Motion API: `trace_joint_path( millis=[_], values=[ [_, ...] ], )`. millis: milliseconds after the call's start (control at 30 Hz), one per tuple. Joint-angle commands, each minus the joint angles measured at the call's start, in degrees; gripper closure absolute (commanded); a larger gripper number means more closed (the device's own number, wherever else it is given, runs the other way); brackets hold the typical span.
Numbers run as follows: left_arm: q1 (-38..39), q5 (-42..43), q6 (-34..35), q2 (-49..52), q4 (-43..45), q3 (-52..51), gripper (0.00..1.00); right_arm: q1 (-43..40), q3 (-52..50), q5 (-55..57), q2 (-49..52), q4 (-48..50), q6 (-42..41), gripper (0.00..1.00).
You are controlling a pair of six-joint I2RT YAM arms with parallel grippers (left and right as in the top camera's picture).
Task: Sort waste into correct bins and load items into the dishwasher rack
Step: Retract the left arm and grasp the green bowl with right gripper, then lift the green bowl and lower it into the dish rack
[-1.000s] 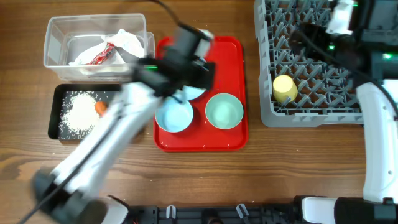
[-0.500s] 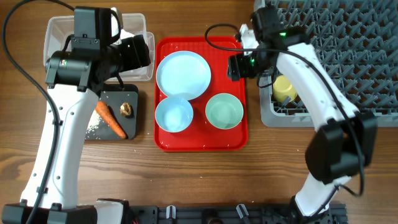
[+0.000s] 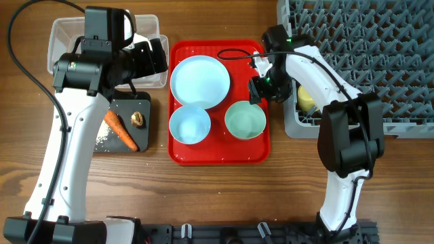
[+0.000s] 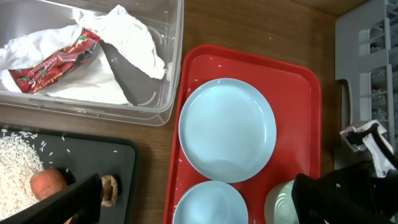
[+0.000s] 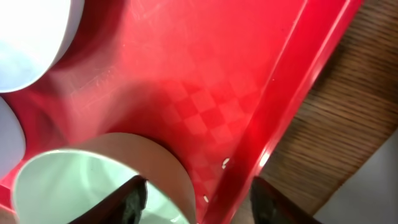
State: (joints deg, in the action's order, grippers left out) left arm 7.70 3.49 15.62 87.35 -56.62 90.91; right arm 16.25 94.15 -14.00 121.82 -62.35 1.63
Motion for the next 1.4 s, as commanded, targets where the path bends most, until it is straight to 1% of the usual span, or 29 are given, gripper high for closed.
trace_joint_path(
  millis=[0,100,133,333,400,500,533,700,733,767,800,867,933,1067,1167,1267,1367],
  values=[
    [-0.3,0.3,0.3,0.5,0.0,-0.3,0.03,0.3,-3.8,-1.0,0.7,1.7,1.4,0.58],
    [-0.3,0.3,0.3,0.5,0.0,-0.3,0.02,0.3,-5.5,-1.1,0.7,2.8,1.2,0.82],
    [-0.3,0.2,0.2,0.5,0.0,-0.3,0.01,0.3,-5.6,-1.1,0.7,2.8,1.2,0.96],
    [-0.3,-0.4,0.3,0.5,0.0,-0.3,0.0,0.3,-4.5,-1.1,-0.8,3.8,-0.8,0.96],
    [-0.3,-0.4,0.3,0.5,0.0,-0.3,0.0,0.3,-3.1,-0.9,-2.5,3.5,-1.3,0.96],
    [-0.3,-0.3,0.3,0.5,0.0,-0.3,0.0,0.2,-0.5,2.5,-7.1,3.1,-3.0,0.96],
    [-0.3,-0.3,0.3,0.5,0.0,-0.3,0.0,0.2,0.2,5.2,-9.0,3.2,-4.0,0.96],
    [-0.3,-0.3,0.3,0.5,0.0,-0.3,0.0,0.2,1.3,27.5,-18.3,8.3,-11.8,0.96],
    [-0.3,-0.3,0.3,0.5,0.0,-0.3,0.0,0.2,1.3,34.2,-20.0,10.3,-13.3,0.96],
    [-0.3,-0.3,0.3,0.5,0.0,-0.3,0.0,0.1,1.3,38.3,-20.7,11.6,-14.1,0.96],
    [-0.3,-0.3,0.3,0.5,0.0,-0.3,0.0,-0.2,1.3,45.9,-21.2,13.9,-15.8,0.96],
    [-0.3,-0.3,0.3,0.5,0.0,-0.3,0.0,-1.2,0.9,55.0,-20.7,18.3,-16.6,0.96],
    [-0.3,-0.3,0.3,0.5,0.0,-0.3,0.0,-2.8,0.1,61.5,-18.8,23.9,-15.7,0.95],
    [-0.3,-0.3,0.3,0.5,0.0,-0.3,0.0,-5.6,-0.4,68.3,-12.7,34.2,-8.1,0.96],
    [-0.3,-0.3,0.3,0.5,0.0,-0.3,0.0,-5.7,-0.4,79.8,-7.5,40.3,-4.5,0.96],
    [-0.3,-0.3,0.3,0.5,0.0,-0.3,0.0,-5.6,-0.4,82.6,-4.5,45.0,1.0,0.96],
    [-0.3,-0.3,0.3,0.5,0.0,-0.3,0.0,-5.6,-0.4,82.6,-2.8,46.7,2.3,0.94]
  ],
)
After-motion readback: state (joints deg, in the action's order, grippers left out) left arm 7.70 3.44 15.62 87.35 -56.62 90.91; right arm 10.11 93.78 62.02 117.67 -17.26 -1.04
